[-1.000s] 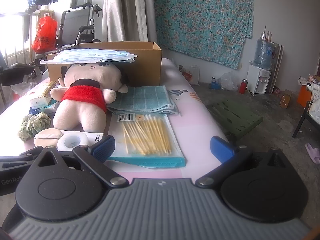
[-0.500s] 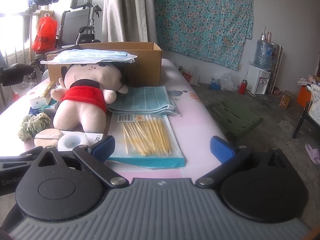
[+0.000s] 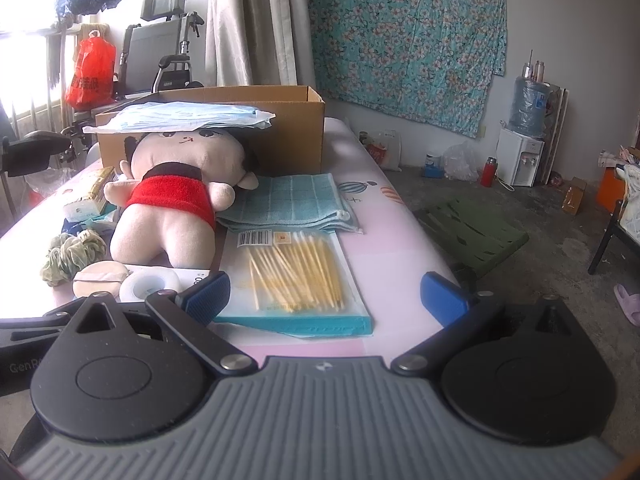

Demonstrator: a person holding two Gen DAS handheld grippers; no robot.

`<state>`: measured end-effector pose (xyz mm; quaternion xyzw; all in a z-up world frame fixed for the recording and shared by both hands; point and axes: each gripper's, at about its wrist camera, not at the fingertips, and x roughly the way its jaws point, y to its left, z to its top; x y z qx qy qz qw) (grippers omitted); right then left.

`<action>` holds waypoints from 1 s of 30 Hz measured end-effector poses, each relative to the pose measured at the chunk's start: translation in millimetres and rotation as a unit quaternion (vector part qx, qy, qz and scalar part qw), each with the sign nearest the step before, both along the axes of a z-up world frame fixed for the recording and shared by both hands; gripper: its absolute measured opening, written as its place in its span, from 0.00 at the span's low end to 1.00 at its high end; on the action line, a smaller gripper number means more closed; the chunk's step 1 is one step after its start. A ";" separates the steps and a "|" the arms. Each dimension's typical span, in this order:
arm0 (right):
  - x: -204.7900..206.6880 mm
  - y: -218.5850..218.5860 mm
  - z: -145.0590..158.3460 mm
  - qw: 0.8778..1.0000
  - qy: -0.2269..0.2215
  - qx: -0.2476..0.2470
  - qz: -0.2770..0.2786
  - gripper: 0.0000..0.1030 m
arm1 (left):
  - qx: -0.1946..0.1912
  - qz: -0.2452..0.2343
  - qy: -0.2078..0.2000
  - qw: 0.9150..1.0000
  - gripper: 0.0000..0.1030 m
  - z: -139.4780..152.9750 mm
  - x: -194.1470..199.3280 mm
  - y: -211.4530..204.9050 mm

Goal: Organize soft objects

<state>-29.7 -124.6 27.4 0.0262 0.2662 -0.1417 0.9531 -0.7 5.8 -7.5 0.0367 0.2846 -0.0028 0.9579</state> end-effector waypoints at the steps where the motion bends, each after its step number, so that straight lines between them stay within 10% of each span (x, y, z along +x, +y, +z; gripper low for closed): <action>1: -0.6 -1.2 0.8 1.000 -0.001 0.002 -0.001 0.99 | -0.001 0.001 0.001 1.000 1.00 -0.7 0.3 0.7; 10: 2.0 -19.8 8.7 0.999 -0.017 0.038 0.013 0.99 | -0.017 0.009 -0.008 1.000 1.00 14.5 -0.4 13.7; 16: 44.6 -69.2 47.2 0.988 -0.050 0.131 0.069 0.99 | -0.191 -0.053 0.017 0.980 1.00 56.4 39.4 65.5; 23: 161.0 -122.3 63.9 0.917 0.009 0.337 0.211 0.99 | -0.242 -0.100 0.030 0.965 0.98 84.6 157.5 88.8; 30: 265.1 -133.6 7.7 0.859 0.089 0.466 0.190 0.88 | -0.311 -0.115 0.108 0.937 0.79 58.9 270.1 90.4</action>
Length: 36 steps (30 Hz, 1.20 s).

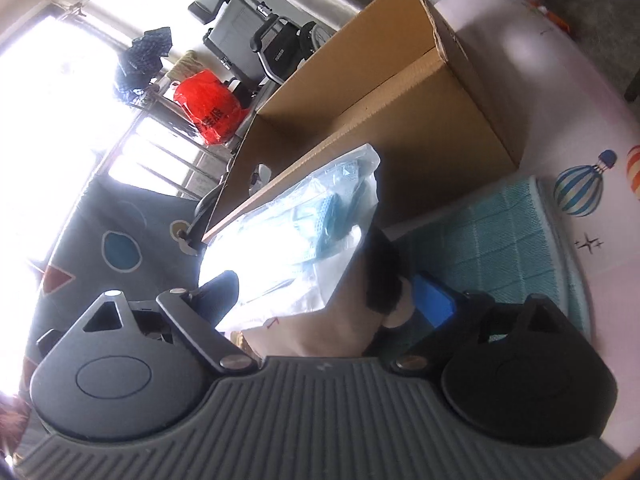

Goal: Organize soft objects
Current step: 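Grasp the blue mask packet with the left tool and lay it in the box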

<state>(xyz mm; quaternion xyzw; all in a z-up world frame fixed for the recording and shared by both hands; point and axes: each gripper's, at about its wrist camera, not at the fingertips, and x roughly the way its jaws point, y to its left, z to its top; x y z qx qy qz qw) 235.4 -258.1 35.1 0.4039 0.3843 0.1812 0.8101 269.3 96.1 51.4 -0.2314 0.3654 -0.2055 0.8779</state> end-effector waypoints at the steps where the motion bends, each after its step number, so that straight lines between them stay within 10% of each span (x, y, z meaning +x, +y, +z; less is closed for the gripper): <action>1: 8.2 -1.0 -9.1 1.000 0.005 0.018 0.004 0.79 | -0.010 -0.009 0.009 1.000 0.73 -4.3 9.2 -0.8; 5: 34.1 0.3 -25.6 0.998 0.000 0.054 0.022 0.28 | -0.044 -0.046 0.016 0.998 0.32 -10.9 28.2 -6.1; 8: 36.8 5.4 -17.5 0.999 -0.014 0.036 0.034 0.18 | -0.037 -0.047 0.017 0.998 0.20 -2.9 27.9 -10.3; 16: 17.9 1.6 57.0 0.992 -0.110 -0.030 0.058 0.13 | 0.048 -0.060 -0.053 0.996 0.14 71.8 11.5 -28.8; 22: 90.4 -1.3 102.1 0.990 -0.119 -0.063 0.049 0.13 | 0.173 -0.070 -0.069 0.980 0.14 119.3 111.5 -73.0; 28: 247.6 27.7 69.6 0.990 -0.010 -0.134 0.043 0.12 | 0.317 -0.119 -0.005 0.941 0.15 67.5 248.2 -110.8; 36: 345.2 65.9 -11.0 0.967 0.074 -0.238 0.052 0.22 | 0.412 -0.111 0.021 0.904 0.40 -4.6 290.5 -116.6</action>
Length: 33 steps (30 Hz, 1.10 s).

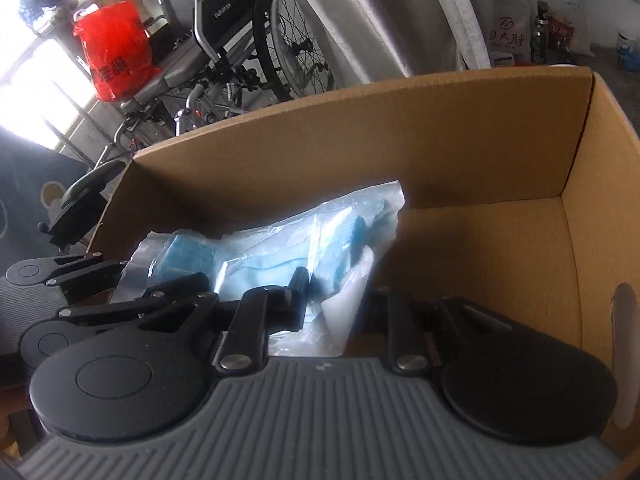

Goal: Organize soft objects
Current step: 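Grasp the blue mask packet with the left tool and lay it in the box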

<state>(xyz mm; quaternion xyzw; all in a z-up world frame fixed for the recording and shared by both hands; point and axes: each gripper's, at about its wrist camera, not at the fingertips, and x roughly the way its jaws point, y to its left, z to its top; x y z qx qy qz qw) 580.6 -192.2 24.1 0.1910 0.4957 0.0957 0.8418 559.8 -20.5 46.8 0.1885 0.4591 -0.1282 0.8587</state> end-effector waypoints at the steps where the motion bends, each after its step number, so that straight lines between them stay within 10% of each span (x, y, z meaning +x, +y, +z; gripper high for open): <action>1: 4.2 4.9 -7.8 1.000 0.015 -0.003 0.020 0.31 | 0.007 -0.004 -0.006 1.000 0.43 2.1 -1.1 0.0; 5: -3.1 22.8 -13.1 0.997 0.028 -0.036 0.064 0.65 | 0.028 -0.002 -0.039 0.999 0.78 15.5 -7.5 4.5; 13: -20.4 -4.5 -6.9 0.998 0.054 0.014 -0.006 0.79 | 0.008 -0.084 -0.007 0.996 0.79 29.3 -28.5 1.0; 15: -18.3 -10.9 -7.1 0.998 0.047 0.008 -0.040 0.78 | 0.035 -0.109 0.022 0.993 0.47 16.4 -26.6 -10.2; 18: -20.6 -30.2 -19.4 0.994 0.053 0.045 -0.082 0.37 | 0.044 -0.127 0.087 0.987 0.20 -9.0 -16.5 -26.1; 20: -12.1 -33.9 -35.7 0.990 0.078 0.079 -0.090 0.21 | 0.042 -0.124 0.114 0.985 0.20 -22.4 -15.7 -30.4; 33: -0.2 -14.8 -54.6 0.995 0.032 0.066 -0.063 0.21 | 0.019 -0.036 0.109 0.993 0.22 -32.6 10.3 -6.4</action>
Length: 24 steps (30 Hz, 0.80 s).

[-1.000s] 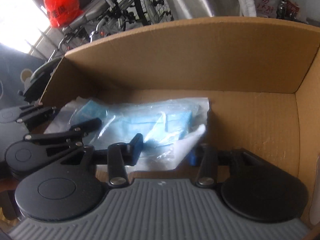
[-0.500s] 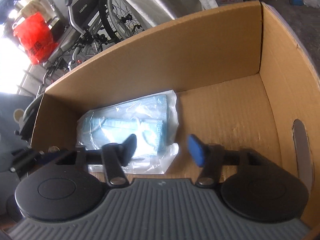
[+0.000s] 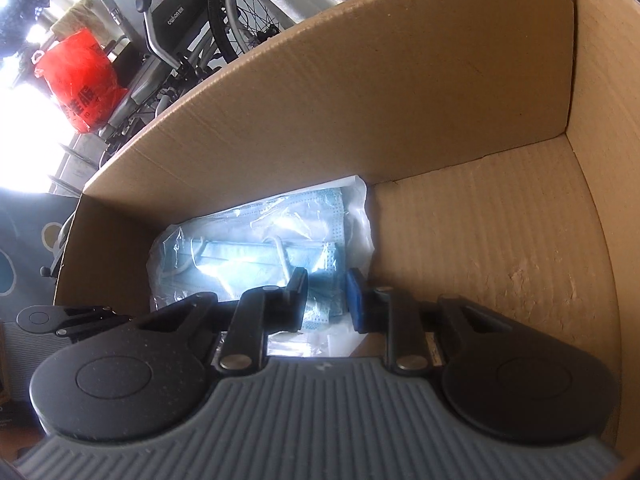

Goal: Organize soft objects
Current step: 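Grasp the blue mask packet with the left tool and lay it in the box, then grasp the plush doll by its body with the left tool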

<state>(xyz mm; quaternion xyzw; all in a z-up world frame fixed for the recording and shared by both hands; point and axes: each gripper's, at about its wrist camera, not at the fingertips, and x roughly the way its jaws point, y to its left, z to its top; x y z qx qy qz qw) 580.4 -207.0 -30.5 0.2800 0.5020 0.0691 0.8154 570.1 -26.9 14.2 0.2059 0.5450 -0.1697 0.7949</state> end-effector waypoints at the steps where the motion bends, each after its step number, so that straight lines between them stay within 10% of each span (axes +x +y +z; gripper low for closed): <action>1: -1.9 -0.1 0.5 1.000 -0.002 -0.002 0.001 0.21 | 0.012 -0.004 -0.011 1.000 0.22 4.0 -2.3 -1.5; 5: -5.9 -5.6 13.6 1.000 0.011 0.009 0.007 0.53 | -0.008 -0.005 -0.024 1.000 0.23 30.7 -15.4 -1.1; 12: -55.8 -18.9 98.0 0.994 -0.095 0.022 0.050 0.56 | 0.008 0.045 -0.144 0.988 0.51 108.7 -84.1 10.5; 20: -215.7 -64.6 208.7 0.949 -0.267 0.150 0.078 0.69 | -0.083 0.039 -0.200 0.975 0.77 176.3 -257.3 44.0; 24: -277.7 -78.1 219.8 0.946 -0.260 0.183 0.068 0.70 | -0.136 0.036 -0.214 0.967 0.85 168.1 -328.3 42.4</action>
